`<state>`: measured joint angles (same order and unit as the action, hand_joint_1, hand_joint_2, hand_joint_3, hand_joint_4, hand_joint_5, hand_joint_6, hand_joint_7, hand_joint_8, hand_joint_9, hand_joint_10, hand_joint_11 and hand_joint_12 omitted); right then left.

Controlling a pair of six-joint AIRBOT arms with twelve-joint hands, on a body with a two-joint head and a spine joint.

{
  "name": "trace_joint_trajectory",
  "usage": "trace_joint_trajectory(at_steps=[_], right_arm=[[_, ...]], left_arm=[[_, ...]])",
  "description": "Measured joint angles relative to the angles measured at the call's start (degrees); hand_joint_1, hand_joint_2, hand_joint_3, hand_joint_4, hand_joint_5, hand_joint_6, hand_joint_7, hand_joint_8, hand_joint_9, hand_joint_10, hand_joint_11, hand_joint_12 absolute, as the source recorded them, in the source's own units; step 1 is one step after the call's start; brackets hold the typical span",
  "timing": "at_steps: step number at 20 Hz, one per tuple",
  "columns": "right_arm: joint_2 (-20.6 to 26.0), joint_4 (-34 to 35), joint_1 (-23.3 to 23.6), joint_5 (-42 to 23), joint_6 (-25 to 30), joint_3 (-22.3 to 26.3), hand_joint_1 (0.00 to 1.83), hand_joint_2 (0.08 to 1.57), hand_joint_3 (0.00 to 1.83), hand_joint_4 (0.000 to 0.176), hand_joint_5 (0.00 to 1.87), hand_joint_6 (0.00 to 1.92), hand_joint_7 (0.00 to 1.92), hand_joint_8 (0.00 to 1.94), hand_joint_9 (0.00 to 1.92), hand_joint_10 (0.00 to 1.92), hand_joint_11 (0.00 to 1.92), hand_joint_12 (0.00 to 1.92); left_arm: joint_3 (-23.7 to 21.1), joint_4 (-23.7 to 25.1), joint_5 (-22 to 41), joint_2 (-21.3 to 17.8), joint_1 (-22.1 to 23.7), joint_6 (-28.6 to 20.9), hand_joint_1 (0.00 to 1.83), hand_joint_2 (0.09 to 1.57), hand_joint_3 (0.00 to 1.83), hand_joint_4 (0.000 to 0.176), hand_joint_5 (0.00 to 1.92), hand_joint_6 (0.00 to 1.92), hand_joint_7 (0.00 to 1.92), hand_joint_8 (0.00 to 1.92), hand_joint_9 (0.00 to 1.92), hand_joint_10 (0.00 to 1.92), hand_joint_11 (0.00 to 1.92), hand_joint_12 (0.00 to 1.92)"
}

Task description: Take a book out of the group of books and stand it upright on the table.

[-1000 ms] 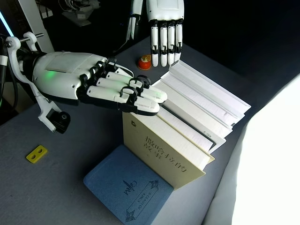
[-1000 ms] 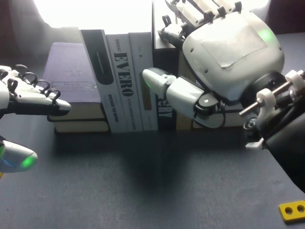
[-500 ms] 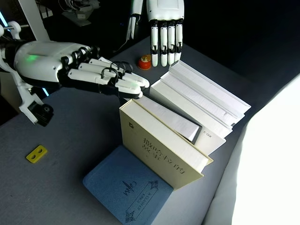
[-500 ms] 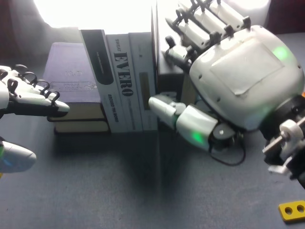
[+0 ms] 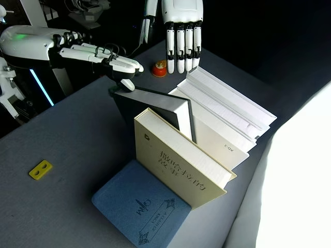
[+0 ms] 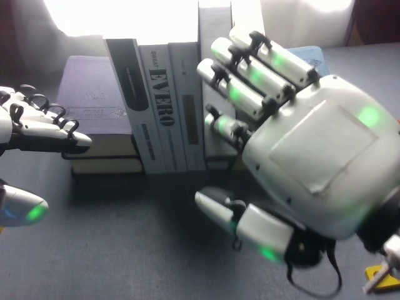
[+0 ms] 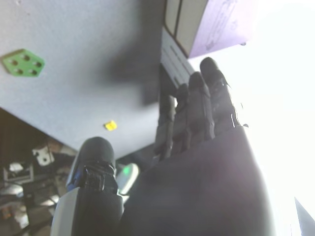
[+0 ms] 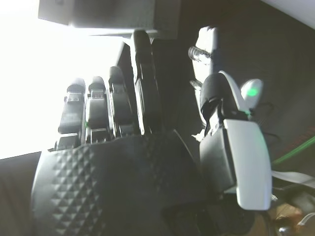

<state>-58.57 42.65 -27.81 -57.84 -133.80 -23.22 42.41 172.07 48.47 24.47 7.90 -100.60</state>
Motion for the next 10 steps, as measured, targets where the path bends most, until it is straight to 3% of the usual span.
trace_joint_trajectory(at_steps=[1,3,4,8,10], right_arm=[[0.46,-0.02,-0.37,0.00,-0.48,0.72,0.00,1.25,0.00,0.004,0.72,0.08,0.10,0.00,0.00,0.00,0.00,0.00],[0.66,-0.11,-1.42,0.07,-1.81,1.92,0.00,1.26,0.00,0.010,0.72,0.08,0.11,0.01,0.00,0.00,0.00,0.00],[0.68,0.13,-1.79,0.48,-2.71,2.64,0.00,1.25,0.00,0.004,0.75,0.09,0.16,0.02,0.01,0.00,0.00,0.00],[0.79,0.48,-3.32,1.66,-4.00,3.54,0.00,1.25,0.00,0.016,0.73,0.07,0.13,0.01,0.00,0.00,0.00,0.00],[0.98,1.51,-4.20,3.15,-4.02,3.54,0.00,1.25,0.00,0.008,0.74,0.07,0.13,0.01,0.00,0.00,0.00,0.00]], left_arm=[[0.00,0.00,0.04,0.00,0.00,0.00,0.10,1.36,0.00,0.021,0.11,0.00,0.08,0.00,0.09,0.00,0.00,0.46],[0.00,0.00,0.02,0.00,0.00,0.00,0.04,1.37,0.00,0.019,0.08,0.00,0.09,0.00,0.09,0.00,0.00,0.44],[-0.07,0.00,0.02,0.00,0.00,0.00,0.02,1.38,0.01,0.018,0.06,0.00,0.10,0.00,0.10,0.00,0.00,0.43],[-0.04,0.00,0.02,0.00,0.00,0.00,0.07,1.37,0.00,0.017,0.09,0.01,0.11,0.00,0.12,0.01,0.00,0.52],[-0.04,0.00,0.02,0.00,0.00,0.00,0.07,1.37,0.00,0.017,0.09,0.00,0.11,0.00,0.13,0.01,0.00,0.52]])
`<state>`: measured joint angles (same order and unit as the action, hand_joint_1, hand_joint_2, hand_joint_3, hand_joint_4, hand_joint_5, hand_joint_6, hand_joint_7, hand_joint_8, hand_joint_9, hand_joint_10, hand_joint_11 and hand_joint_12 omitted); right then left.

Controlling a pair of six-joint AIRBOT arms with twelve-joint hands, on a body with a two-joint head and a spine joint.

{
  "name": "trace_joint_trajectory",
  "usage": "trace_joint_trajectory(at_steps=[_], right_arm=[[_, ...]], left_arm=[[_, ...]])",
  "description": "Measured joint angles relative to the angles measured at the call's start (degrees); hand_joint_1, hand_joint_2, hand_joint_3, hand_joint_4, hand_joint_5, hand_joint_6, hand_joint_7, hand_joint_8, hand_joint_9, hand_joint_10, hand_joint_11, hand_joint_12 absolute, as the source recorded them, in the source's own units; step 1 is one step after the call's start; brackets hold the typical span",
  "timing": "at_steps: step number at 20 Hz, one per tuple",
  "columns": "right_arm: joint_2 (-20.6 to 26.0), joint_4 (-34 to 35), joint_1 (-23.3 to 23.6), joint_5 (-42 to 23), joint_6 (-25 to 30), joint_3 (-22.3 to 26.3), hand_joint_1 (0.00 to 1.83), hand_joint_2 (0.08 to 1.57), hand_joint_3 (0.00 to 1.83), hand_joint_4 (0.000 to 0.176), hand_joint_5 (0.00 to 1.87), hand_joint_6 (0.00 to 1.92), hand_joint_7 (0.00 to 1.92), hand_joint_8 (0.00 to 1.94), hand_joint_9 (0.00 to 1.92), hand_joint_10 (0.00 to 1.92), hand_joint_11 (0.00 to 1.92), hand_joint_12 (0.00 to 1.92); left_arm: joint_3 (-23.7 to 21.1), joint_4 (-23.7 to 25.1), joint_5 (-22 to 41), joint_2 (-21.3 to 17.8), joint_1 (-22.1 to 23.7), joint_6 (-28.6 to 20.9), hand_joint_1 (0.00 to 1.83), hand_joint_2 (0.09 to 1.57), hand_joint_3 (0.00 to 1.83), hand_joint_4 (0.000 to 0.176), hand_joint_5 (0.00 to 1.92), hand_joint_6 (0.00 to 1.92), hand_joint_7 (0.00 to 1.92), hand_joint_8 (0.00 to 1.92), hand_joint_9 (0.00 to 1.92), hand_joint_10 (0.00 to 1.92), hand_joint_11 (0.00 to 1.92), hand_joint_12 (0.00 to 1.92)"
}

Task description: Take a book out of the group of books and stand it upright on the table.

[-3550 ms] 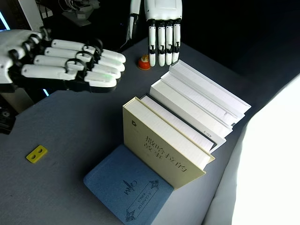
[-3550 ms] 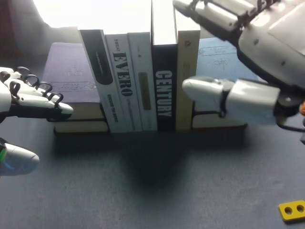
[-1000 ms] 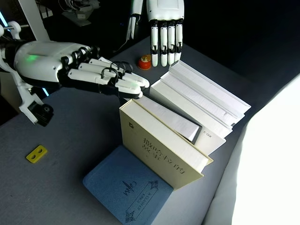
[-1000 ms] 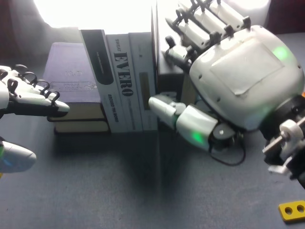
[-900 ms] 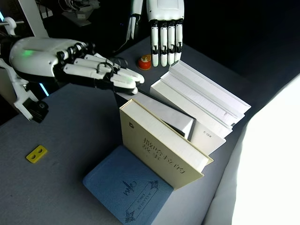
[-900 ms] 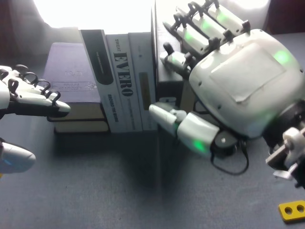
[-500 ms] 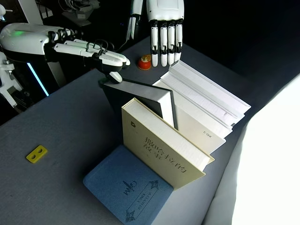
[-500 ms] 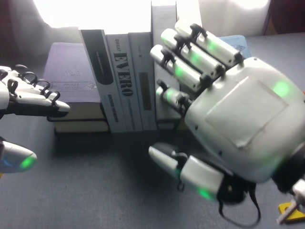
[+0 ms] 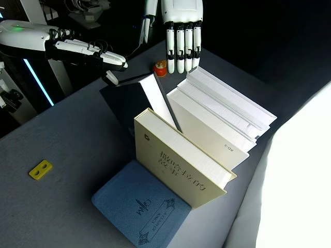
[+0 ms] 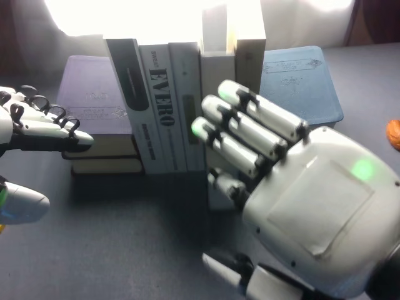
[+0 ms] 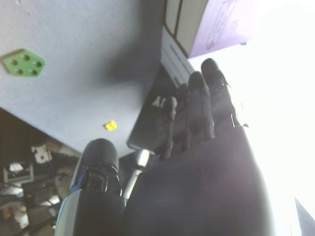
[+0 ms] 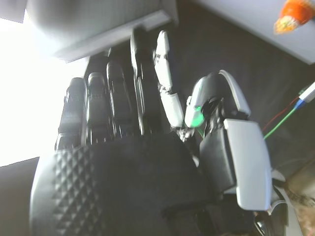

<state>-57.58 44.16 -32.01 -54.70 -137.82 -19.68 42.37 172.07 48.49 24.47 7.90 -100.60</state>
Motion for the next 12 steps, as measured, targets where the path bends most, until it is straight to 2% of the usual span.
trace_joint_trajectory(at_steps=[3,4,5,7,9,10,12], right_arm=[[-0.02,-0.04,-1.53,1.75,-0.72,-0.02,0.00,1.25,0.00,0.020,0.72,0.06,0.09,0.00,0.00,0.00,0.00,0.00],[0.00,-0.26,-1.97,2.27,-1.18,-0.09,0.00,1.24,0.00,0.036,0.73,0.07,0.11,0.01,0.00,0.00,0.00,0.00],[-0.02,-0.55,-2.16,2.34,-1.25,-0.24,0.00,1.24,0.00,0.036,0.73,0.07,0.11,0.01,0.00,0.00,0.00,0.00],[0.00,-1.55,-2.58,2.97,-1.29,-1.09,0.00,1.24,0.00,0.023,0.74,0.07,0.13,0.02,0.00,0.00,0.00,0.00],[-0.04,-1.79,-3.65,3.98,-0.74,-2.23,0.00,1.23,0.00,0.022,0.75,0.07,0.11,0.00,0.00,0.00,0.00,0.00],[-0.13,-1.77,-4.04,4.79,-0.52,-2.82,0.00,1.24,0.00,0.022,0.75,0.07,0.11,0.00,0.00,0.00,0.00,0.00],[-0.46,-1.42,-4.92,6.43,-0.37,-3.56,0.00,1.23,0.00,0.028,0.73,0.06,0.10,0.00,0.00,0.00,0.00,0.00]], left_arm=[[0.00,0.00,0.00,0.00,0.00,0.00,0.04,1.37,0.00,0.019,0.07,0.00,0.10,0.00,0.11,0.00,0.00,0.51],[0.00,0.00,0.00,0.00,0.00,0.00,0.06,1.37,0.00,0.021,0.07,0.00,0.10,0.00,0.11,0.00,0.00,0.49],[0.00,0.00,0.00,0.00,0.00,0.00,0.06,1.37,0.00,0.021,0.07,0.00,0.10,0.00,0.11,0.00,0.00,0.49],[0.00,0.00,0.00,0.00,0.00,0.00,0.01,1.39,0.01,0.019,0.06,0.01,0.09,0.00,0.10,0.00,0.00,0.47],[0.00,0.00,0.00,0.00,0.00,0.00,0.06,1.38,0.00,0.024,0.09,0.01,0.10,0.00,0.12,0.01,0.00,0.51],[0.00,0.00,0.00,0.00,0.00,0.00,0.06,1.38,0.00,0.021,0.09,0.01,0.11,0.00,0.12,0.01,0.00,0.53],[0.00,0.00,-0.02,0.00,0.00,0.00,0.04,1.37,0.00,0.026,0.08,0.00,0.10,0.00,0.12,0.01,0.00,0.54]])
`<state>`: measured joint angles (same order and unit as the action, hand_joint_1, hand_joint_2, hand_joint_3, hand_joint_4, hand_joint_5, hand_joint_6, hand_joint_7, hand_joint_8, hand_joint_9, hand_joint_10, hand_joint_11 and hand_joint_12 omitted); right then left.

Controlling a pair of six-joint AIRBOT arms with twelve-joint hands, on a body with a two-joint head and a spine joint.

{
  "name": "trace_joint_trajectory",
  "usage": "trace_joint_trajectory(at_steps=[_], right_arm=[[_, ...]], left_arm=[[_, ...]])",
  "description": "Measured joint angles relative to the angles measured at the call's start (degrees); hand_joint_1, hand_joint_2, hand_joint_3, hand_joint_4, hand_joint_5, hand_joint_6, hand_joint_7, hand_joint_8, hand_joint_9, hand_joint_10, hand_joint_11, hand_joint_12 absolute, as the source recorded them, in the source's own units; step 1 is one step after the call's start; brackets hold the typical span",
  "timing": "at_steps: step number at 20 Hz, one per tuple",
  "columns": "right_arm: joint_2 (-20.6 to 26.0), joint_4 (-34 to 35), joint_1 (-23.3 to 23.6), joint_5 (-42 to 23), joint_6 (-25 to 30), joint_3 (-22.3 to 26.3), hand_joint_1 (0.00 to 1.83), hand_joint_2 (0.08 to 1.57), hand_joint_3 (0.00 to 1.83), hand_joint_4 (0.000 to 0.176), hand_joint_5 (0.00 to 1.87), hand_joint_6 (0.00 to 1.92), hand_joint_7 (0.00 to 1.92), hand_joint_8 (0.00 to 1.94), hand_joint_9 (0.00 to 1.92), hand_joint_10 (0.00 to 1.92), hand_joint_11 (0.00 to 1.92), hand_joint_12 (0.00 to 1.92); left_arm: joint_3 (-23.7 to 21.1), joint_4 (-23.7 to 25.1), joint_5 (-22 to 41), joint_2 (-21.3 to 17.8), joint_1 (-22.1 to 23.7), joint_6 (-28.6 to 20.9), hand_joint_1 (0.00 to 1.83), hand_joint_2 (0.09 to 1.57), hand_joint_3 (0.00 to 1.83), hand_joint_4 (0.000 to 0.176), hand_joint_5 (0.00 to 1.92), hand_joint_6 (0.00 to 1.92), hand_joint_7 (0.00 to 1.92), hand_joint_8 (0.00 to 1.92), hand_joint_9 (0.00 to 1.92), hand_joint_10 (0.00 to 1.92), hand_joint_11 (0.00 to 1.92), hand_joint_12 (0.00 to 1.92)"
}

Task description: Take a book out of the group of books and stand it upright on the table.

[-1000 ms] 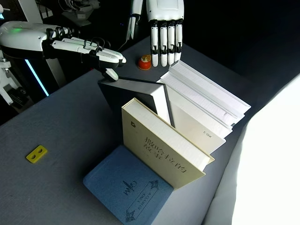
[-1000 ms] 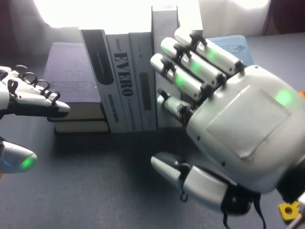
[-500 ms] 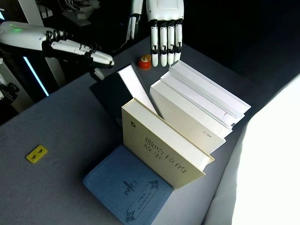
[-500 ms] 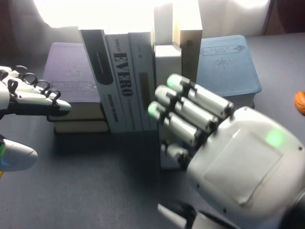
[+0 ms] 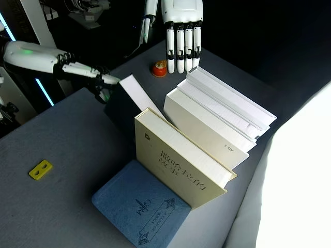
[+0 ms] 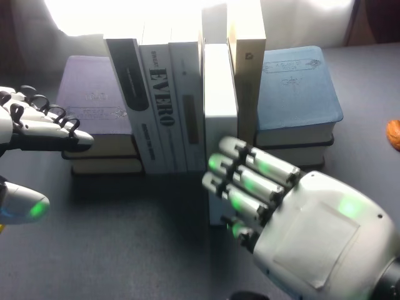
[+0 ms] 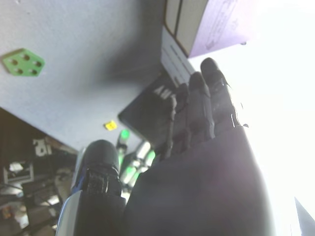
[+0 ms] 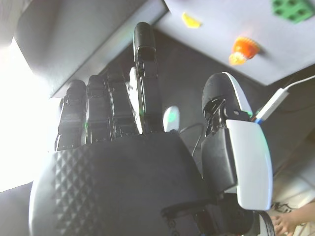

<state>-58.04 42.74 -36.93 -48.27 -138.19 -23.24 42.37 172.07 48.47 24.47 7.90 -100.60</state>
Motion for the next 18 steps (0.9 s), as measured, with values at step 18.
trace_joint_trajectory(at_steps=[18], right_arm=[[1.97,1.70,-2.08,1.66,-0.13,3.32,0.00,1.24,0.00,0.000,0.73,0.04,0.16,0.02,0.01,0.01,0.00,0.00]], left_arm=[[0.00,0.00,0.02,0.00,0.00,0.00,0.09,1.38,0.00,0.020,0.10,0.00,0.12,0.00,0.15,0.01,0.00,0.57]])
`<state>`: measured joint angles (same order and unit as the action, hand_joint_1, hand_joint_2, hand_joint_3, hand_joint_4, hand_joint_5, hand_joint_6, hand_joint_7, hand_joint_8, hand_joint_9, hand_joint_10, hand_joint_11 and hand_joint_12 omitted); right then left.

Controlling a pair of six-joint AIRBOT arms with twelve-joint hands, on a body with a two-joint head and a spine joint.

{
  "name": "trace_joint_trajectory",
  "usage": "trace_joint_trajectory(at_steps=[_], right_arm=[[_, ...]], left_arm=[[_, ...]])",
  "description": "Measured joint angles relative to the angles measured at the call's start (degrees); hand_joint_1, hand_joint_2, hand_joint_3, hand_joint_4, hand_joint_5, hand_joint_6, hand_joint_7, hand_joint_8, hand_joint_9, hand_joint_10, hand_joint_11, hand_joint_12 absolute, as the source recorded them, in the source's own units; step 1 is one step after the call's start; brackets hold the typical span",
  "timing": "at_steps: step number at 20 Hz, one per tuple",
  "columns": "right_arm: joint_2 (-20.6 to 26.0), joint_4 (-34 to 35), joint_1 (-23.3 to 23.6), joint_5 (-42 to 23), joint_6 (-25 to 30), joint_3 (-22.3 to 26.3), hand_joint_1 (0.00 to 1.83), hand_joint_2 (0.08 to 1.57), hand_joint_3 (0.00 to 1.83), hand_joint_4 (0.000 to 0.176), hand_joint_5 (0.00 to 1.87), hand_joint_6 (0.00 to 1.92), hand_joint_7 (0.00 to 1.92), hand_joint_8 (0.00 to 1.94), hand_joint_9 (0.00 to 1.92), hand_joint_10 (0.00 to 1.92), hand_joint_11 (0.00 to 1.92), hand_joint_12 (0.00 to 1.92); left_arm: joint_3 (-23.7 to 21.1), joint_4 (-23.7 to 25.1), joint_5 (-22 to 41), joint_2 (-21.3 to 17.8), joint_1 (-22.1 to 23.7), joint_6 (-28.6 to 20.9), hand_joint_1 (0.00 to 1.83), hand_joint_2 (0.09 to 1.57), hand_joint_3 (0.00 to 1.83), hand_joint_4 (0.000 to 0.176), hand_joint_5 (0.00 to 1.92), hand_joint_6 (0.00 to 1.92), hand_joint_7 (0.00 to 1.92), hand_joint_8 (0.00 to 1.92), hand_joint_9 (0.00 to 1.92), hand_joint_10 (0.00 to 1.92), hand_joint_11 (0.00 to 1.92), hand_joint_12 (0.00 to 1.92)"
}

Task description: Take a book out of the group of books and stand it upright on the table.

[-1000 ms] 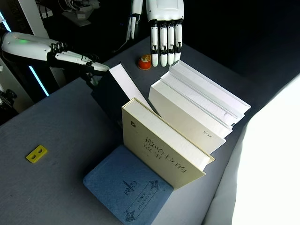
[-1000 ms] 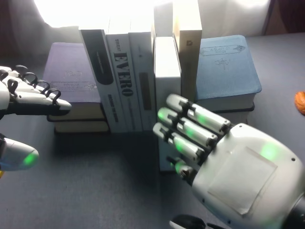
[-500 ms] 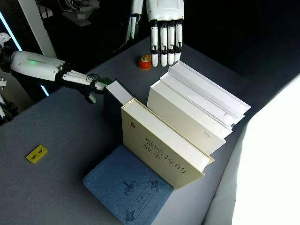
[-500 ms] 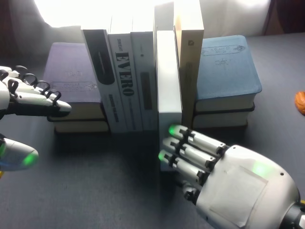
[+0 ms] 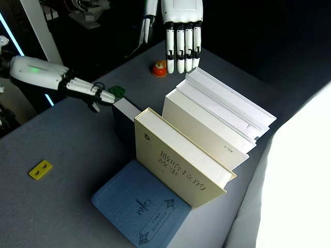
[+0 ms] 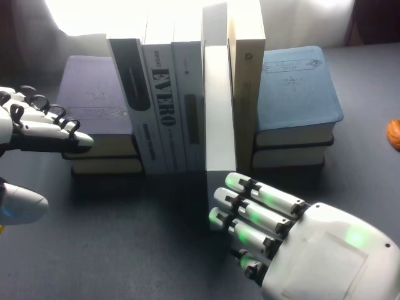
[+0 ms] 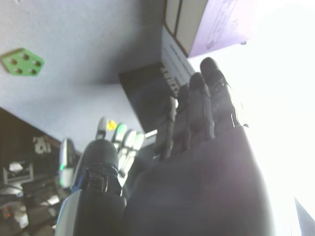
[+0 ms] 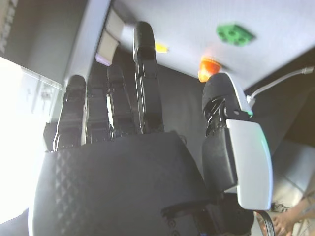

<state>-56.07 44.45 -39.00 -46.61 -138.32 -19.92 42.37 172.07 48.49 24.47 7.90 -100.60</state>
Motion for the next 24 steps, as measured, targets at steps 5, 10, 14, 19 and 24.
trace_joint_trajectory(at_steps=[5,10,14,19,24], right_arm=[[5.44,-0.11,6.49,0.59,3.41,2.34,0.00,1.23,0.00,0.000,0.69,0.02,0.13,0.00,0.00,0.00,0.00,0.00],[11.69,-0.76,15.32,8.33,12.98,1.20,0.00,1.23,0.00,0.000,0.70,0.03,0.14,0.01,0.00,0.00,0.00,0.00],[15.98,-10.95,17.35,15.32,28.11,-1.77,0.00,1.23,0.00,0.000,0.68,0.02,0.15,0.02,0.00,0.00,0.00,0.00],[18.78,-38.29,18.21,20.15,62.03,-9.99,0.00,1.23,0.00,0.000,0.51,0.00,0.30,0.02,0.15,0.02,0.00,0.40],[18.82,-44.78,18.21,21.24,71.54,-14.97,0.00,1.23,0.00,0.000,0.72,0.27,0.78,0.48,0.60,0.90,0.13,1.71]], left_arm=[[0.00,0.00,0.00,0.00,0.00,0.00,0.07,1.38,0.00,0.020,0.09,0.00,0.09,0.00,0.12,0.00,0.00,0.55],[0.00,0.00,0.00,0.00,0.00,0.00,0.09,1.38,0.00,0.011,0.11,0.01,0.11,0.01,0.15,0.01,0.00,0.55],[0.48,0.00,-0.02,0.04,0.09,0.00,0.10,1.37,0.00,0.017,0.13,0.01,0.12,0.00,0.14,0.00,0.00,0.53],[1.11,-0.02,-0.02,0.07,0.07,0.00,0.07,1.38,0.00,0.024,0.22,0.02,0.33,0.01,0.37,0.05,0.00,1.13],[1.31,0.00,-0.02,0.07,0.15,0.00,0.18,1.34,0.01,0.000,0.70,0.06,0.65,0.64,0.54,1.07,0.24,1.67]])
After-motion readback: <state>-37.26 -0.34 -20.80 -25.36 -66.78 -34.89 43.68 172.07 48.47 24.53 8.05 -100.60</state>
